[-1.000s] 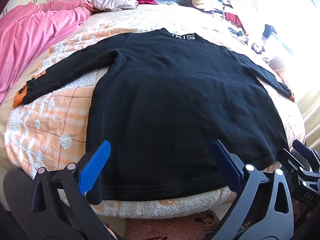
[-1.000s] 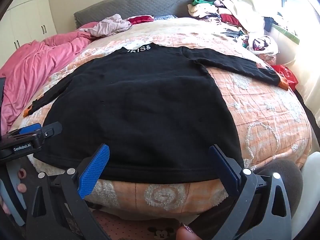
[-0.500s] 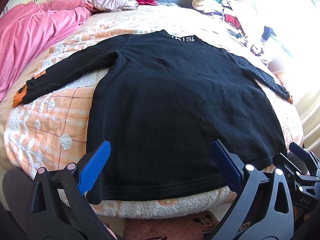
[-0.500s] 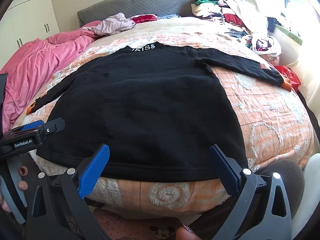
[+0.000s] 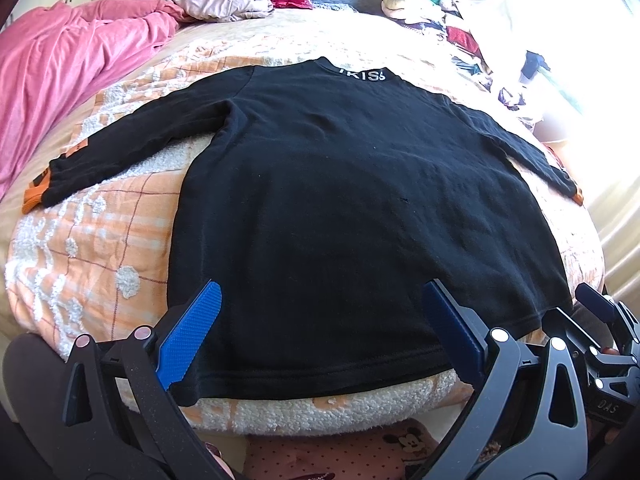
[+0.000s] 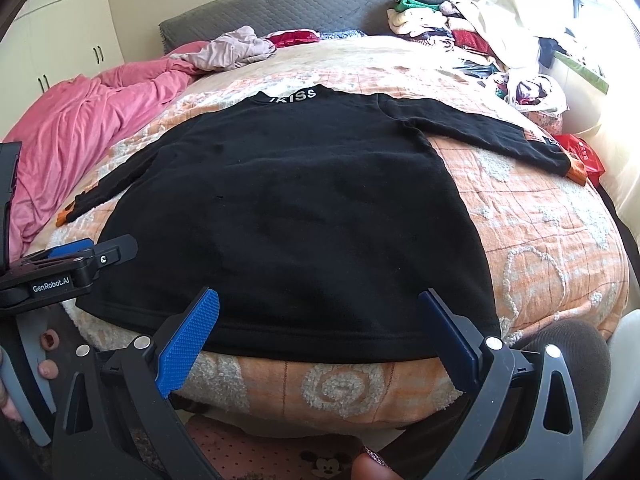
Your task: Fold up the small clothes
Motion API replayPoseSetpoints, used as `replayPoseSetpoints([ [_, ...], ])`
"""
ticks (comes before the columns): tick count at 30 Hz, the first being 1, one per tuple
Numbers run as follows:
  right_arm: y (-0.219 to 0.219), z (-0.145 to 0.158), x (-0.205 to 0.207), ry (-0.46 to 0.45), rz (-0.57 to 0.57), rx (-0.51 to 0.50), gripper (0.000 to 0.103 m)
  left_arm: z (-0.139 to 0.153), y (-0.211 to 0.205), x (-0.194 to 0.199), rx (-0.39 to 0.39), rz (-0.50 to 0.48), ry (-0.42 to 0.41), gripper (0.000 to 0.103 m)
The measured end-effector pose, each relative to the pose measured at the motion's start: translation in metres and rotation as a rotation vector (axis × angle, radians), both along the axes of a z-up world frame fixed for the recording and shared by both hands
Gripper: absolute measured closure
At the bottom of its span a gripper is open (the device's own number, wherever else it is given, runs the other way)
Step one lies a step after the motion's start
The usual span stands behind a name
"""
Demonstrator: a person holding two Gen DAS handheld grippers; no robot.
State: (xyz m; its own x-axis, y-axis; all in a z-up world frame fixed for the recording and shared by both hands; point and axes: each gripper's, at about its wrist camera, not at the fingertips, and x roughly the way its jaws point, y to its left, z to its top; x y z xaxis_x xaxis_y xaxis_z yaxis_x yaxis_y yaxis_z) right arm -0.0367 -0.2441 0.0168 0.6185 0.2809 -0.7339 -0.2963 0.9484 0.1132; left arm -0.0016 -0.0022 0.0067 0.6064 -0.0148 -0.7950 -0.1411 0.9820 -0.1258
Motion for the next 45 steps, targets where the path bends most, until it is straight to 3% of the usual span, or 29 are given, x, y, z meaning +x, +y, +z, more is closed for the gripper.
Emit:
replayPoseSetpoints([
  [30,0.001,0.003,0.009,-0.014,-0.007,0.0,0.004,-0.004,-0.001,0.009,0.005,0.007,0.007,0.009],
  [45,-0.004,0.01,0.05,-0.028,-0.052,-0.001,0.004,0.004,-0.007,0.044,0.042,-0.01,-0.005,0.009],
])
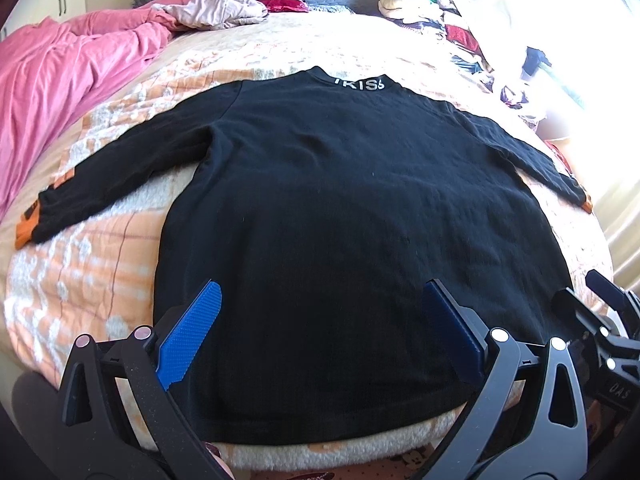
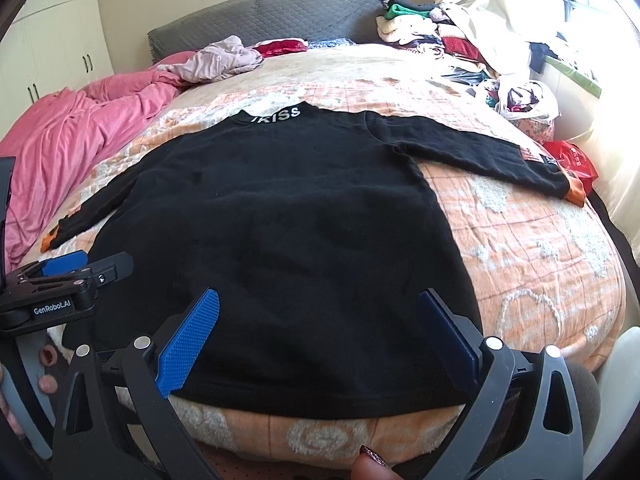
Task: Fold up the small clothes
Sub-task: 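Reach the right gripper to the orange sleeve cuff and close on it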
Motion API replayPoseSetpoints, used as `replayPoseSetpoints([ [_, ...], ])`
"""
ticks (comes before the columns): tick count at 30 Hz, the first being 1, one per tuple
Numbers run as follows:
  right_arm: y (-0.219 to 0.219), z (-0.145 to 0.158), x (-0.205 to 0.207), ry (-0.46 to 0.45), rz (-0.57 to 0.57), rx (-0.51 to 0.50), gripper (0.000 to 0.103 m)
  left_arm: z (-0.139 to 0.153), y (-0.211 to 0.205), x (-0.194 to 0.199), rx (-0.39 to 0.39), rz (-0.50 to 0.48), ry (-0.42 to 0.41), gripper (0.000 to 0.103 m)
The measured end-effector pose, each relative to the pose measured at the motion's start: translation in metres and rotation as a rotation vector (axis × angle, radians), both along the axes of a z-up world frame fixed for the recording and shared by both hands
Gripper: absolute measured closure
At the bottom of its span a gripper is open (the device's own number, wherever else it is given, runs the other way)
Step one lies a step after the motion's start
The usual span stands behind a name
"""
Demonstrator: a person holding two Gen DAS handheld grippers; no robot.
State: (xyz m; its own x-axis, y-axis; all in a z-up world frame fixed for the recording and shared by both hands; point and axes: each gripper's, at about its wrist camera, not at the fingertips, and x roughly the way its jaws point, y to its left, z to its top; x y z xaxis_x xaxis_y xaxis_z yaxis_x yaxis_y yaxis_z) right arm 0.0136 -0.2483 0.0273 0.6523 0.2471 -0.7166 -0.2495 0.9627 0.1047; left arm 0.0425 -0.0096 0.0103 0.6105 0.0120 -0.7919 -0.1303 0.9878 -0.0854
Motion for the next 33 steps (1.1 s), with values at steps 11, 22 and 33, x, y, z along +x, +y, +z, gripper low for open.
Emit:
replayPoseSetpoints([
  [11,-0.004,0.006,0.04,0.008,-0.036,0.035,0.004,0.006,-0.001,0.038,-0.012,-0.005,-0.003,0.009],
  [22,-0.009,0.018,0.094,0.052,-0.086,0.072,0.004,0.023,0.005,0.077,0.003,0.007,-0.018,0.009],
  [33,-0.017,0.042,0.155,0.045,-0.168,0.105,0.004,0.054,0.005,0.113,0.003,0.013,-0.069,0.009],
])
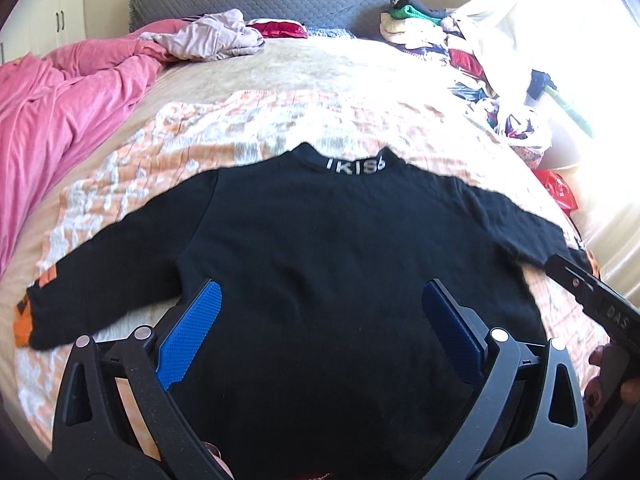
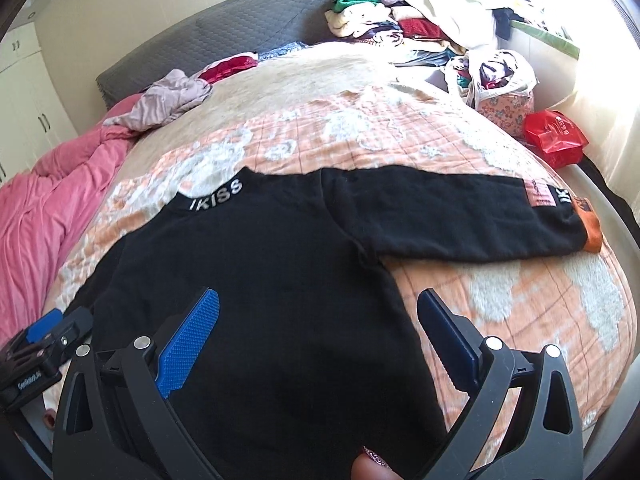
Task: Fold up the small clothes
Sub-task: 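Reach the right gripper to the orange sleeve cuff and close on it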
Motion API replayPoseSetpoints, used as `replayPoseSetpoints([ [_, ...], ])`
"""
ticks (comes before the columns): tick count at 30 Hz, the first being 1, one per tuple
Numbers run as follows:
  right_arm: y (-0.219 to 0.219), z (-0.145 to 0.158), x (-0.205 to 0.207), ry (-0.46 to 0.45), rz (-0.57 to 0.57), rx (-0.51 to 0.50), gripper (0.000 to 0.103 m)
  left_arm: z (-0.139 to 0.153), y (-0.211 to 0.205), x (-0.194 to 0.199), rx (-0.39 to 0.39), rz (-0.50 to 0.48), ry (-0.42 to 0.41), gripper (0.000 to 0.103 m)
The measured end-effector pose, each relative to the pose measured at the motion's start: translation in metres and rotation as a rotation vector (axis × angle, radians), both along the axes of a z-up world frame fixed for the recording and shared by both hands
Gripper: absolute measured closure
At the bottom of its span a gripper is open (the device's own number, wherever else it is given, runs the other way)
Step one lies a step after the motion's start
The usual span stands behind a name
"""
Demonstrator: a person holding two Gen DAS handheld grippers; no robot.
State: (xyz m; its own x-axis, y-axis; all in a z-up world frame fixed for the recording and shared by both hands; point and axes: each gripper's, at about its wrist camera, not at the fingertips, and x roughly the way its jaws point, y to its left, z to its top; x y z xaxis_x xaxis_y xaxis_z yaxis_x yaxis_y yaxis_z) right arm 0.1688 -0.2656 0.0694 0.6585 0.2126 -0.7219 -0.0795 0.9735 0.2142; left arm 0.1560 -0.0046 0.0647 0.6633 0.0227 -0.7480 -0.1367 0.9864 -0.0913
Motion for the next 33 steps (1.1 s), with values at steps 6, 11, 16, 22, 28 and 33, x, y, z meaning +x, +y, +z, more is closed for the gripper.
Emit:
replayPoseSetpoints([
  [6,-0.01,0.013,0.034,-0.04,-0.069,0.027,0.004,0.013,-0.004,0.022,-0.034,-0.013,-0.023,0.009],
  [11,-0.021,0.015,0.057,-0.044,-0.115,0.055,0.004,0.015,-0.011,0.045,-0.026,-0.018,-0.019,0.009],
  [16,-0.045,0.021,0.072,-0.076,-0.175,0.047,0.004,0.006,-0.014,0.067,-0.038,-0.012,0.003,0.009],
  [22,-0.098,0.008,0.074,-0.071,-0.305,0.1,0.004,-0.013,-0.012,0.088,-0.053,0.001,0.049,0.009],
  [28,-0.151,-0.009,0.074,-0.026,-0.435,0.138,0.004,-0.027,-0.013,0.097,-0.046,0.007,0.079,0.009],
  [33,-0.181,-0.02,0.068,-0.004,-0.512,0.159,0.004,-0.038,-0.016,0.105,-0.059,0.003,0.098,0.009],
])
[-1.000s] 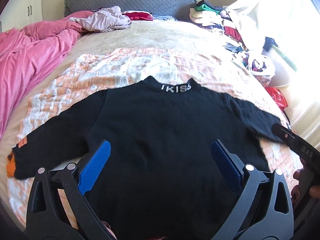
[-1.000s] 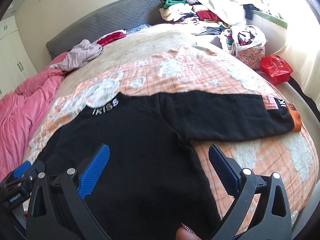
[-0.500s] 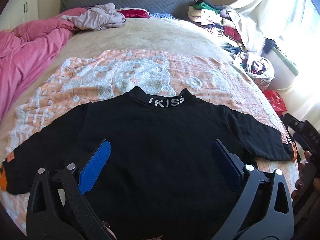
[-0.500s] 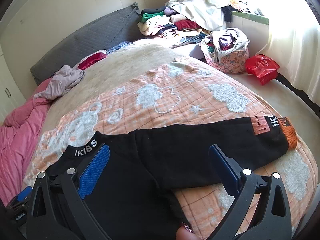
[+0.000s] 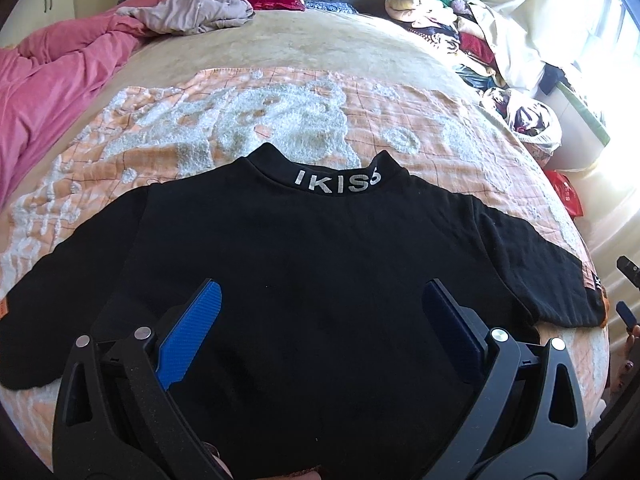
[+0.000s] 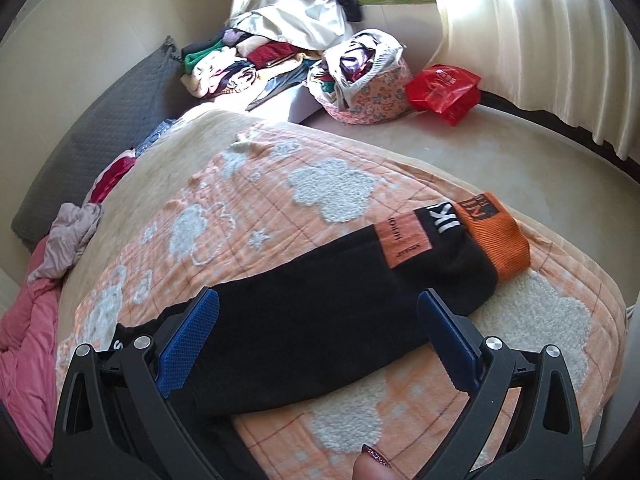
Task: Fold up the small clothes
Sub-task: 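Reach the right gripper to the orange sleeve cuff and close on it, then carry the held sleeve across the shirt body with the right gripper and release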
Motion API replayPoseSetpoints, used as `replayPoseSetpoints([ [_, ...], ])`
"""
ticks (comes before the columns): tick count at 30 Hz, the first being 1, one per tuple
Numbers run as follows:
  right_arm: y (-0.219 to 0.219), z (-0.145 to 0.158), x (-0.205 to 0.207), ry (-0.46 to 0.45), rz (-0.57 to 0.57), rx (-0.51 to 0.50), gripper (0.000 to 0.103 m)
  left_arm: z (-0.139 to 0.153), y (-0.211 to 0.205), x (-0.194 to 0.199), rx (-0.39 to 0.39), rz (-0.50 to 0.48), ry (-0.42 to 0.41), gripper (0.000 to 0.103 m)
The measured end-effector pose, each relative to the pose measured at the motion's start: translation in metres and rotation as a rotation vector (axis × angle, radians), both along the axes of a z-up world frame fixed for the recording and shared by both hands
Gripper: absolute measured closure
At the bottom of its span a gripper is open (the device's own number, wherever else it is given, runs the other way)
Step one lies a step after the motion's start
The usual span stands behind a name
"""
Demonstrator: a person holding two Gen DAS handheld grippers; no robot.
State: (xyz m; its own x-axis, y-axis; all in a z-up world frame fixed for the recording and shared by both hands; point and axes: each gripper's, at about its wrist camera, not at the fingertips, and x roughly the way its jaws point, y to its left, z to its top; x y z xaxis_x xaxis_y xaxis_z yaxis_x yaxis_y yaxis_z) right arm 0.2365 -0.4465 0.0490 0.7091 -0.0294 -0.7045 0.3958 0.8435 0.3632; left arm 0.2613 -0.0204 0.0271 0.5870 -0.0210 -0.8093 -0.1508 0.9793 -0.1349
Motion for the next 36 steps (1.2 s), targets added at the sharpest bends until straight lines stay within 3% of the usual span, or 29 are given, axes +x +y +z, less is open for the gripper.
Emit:
replayPoseSetpoints([
  [6,-0.039,-0.014,-0.01,0.022,-0.12,0.041,0.004,-0.012,-0.009,0.01,-0.024,-0.034,0.015,0.009],
  [16,-0.082,-0.065,-0.006,0.108,-0.237,0.23,0.004,-0.034,-0.048,0.034,-0.023,-0.128,0.082,0.009],
  [22,-0.09,-0.079,0.001,0.047,-0.25,0.317,0.005,-0.038,-0.057,0.038,-0.073,-0.121,0.083,0.009],
  [24,-0.09,-0.078,0.003,0.028,-0.239,0.323,0.017,-0.038,-0.059,0.037,-0.079,-0.118,0.082,0.009],
  [25,-0.089,-0.078,0.005,0.033,-0.241,0.313,0.029,-0.037,-0.059,0.037,-0.081,-0.116,0.082,0.009],
  [27,-0.087,-0.077,0.006,0.022,-0.222,0.304,0.037,-0.035,-0.058,0.036,-0.088,-0.107,0.075,0.009],
  [29,-0.084,-0.078,0.01,0.009,-0.195,0.33,0.061,-0.033,-0.055,0.034,-0.099,-0.096,0.062,0.009],
  [30,-0.083,-0.078,0.01,0.0,-0.185,0.335,0.064,-0.031,-0.053,0.033,-0.106,-0.089,0.052,0.009],
  [32,-0.078,-0.073,0.01,-0.031,-0.155,0.326,0.081,-0.027,-0.049,0.031,-0.114,-0.08,0.043,0.009],
  [36,-0.062,-0.05,0.008,-0.131,-0.072,0.303,0.085,-0.02,-0.042,0.026,-0.13,-0.063,0.025,0.009],
])
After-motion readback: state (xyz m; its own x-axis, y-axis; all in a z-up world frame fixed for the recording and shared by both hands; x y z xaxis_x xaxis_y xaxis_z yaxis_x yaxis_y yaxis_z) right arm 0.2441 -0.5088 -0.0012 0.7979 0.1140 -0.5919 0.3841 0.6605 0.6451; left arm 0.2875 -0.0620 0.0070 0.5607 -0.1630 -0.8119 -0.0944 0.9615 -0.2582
